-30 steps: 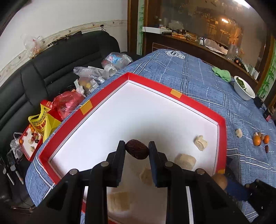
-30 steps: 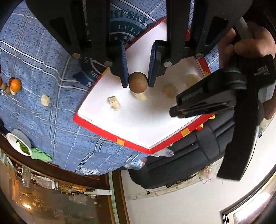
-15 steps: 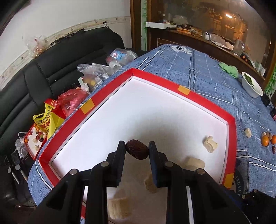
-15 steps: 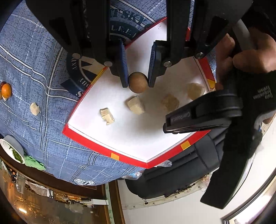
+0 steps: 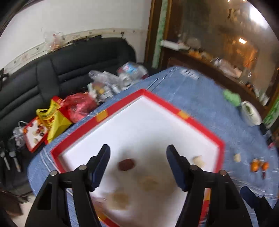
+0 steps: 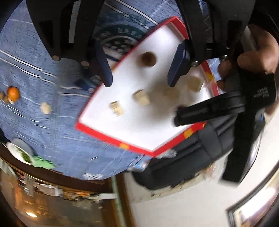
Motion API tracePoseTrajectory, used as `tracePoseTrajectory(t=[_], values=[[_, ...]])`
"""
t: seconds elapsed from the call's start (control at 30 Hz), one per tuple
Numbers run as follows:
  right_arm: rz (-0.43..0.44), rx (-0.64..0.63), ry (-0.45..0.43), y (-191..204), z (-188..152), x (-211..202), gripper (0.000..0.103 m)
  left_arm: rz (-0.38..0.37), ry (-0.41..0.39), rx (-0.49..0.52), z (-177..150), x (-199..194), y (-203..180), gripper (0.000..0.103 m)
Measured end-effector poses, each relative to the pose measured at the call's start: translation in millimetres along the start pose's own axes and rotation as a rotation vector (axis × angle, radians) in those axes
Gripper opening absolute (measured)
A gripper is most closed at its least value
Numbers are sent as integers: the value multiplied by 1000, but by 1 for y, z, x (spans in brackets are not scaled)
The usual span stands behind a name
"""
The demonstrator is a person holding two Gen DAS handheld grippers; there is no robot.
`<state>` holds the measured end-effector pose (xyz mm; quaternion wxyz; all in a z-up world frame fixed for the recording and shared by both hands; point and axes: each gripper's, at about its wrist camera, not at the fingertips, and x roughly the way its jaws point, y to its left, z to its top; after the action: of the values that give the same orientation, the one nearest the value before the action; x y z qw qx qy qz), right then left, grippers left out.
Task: Organize fruits
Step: 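Grasp a tan round biscuit with the left gripper while the right gripper grasps a red date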
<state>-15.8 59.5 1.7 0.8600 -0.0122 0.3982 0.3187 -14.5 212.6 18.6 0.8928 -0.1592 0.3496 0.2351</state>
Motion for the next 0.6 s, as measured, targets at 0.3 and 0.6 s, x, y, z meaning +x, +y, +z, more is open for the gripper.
tracePoseTrajectory(t=[0.3,0.6], values=[[-265,209,-61,-142,-28,-67,67,-251,59,292,-39,-12,-114,77],[-444,421,-28,-273,-35,-89,66,-279,156,445,-61,25,-196,77]])
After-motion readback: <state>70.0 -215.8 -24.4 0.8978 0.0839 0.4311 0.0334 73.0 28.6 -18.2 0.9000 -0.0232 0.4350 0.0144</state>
